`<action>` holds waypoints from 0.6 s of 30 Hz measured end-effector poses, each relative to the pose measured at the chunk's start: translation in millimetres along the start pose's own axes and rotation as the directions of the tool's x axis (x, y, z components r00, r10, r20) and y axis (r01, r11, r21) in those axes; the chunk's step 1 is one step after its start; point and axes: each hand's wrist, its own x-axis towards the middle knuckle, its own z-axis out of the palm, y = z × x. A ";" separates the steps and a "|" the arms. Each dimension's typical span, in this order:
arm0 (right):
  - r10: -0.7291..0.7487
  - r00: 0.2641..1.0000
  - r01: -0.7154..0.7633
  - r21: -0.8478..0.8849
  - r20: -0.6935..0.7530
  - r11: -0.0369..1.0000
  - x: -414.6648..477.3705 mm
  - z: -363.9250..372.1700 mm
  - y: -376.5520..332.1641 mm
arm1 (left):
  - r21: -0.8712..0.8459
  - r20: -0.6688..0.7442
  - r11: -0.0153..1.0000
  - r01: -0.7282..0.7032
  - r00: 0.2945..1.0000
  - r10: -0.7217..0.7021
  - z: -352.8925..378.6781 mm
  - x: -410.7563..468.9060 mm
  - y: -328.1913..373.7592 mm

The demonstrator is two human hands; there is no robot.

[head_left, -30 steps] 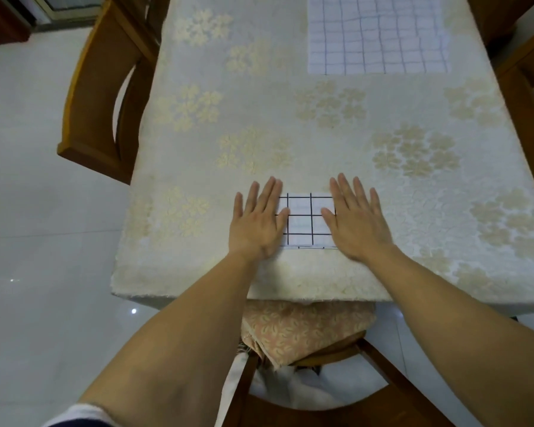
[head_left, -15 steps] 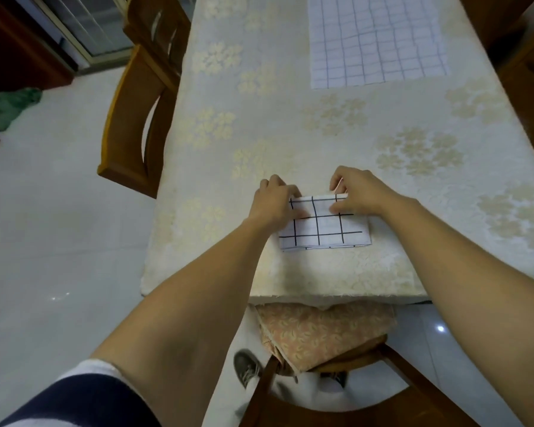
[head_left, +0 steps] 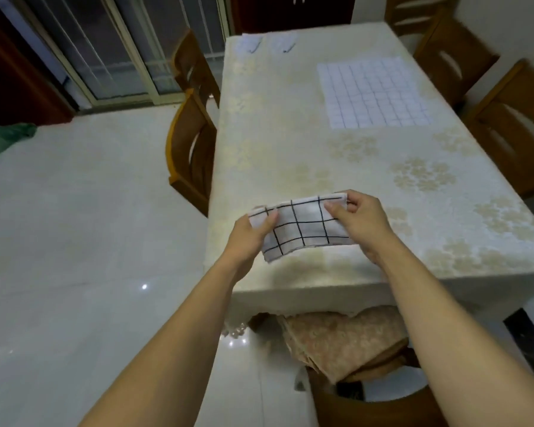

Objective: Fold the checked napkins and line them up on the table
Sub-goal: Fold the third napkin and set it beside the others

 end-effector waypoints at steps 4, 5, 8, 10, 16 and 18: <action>-0.055 0.998 0.055 0.072 -0.007 0.996 -54.0 95.3 -52.2 | 0.037 -0.043 0.999 0.001 0.999 0.000 -99.6 -61.5 8.1; -0.024 1.000 0.022 0.096 0.010 0.995 -66.7 118.2 -61.3 | 0.070 -0.059 0.997 -0.019 0.998 0.023 -123.1 -70.7 14.1; 0.091 0.991 -0.104 0.135 0.098 0.985 -99.5 180.7 -71.3 | 0.147 -0.052 0.988 -0.047 0.997 0.055 -188.5 -92.5 38.2; 0.122 0.986 -0.137 0.133 0.111 0.982 -111.7 215.9 -79.0 | 0.178 -0.065 0.982 -0.062 0.995 0.074 -229.1 -99.2 51.3; -0.013 1.000 0.011 0.069 0.024 0.998 -107.4 289.2 -124.0 | 0.204 -0.162 0.974 -0.093 0.978 0.128 -301.7 -110.5 66.1; -0.061 0.998 0.059 0.068 0.030 0.996 -99.2 309.9 -139.1 | 0.199 -0.203 0.975 -0.097 0.969 0.138 -318.5 -107.3 69.0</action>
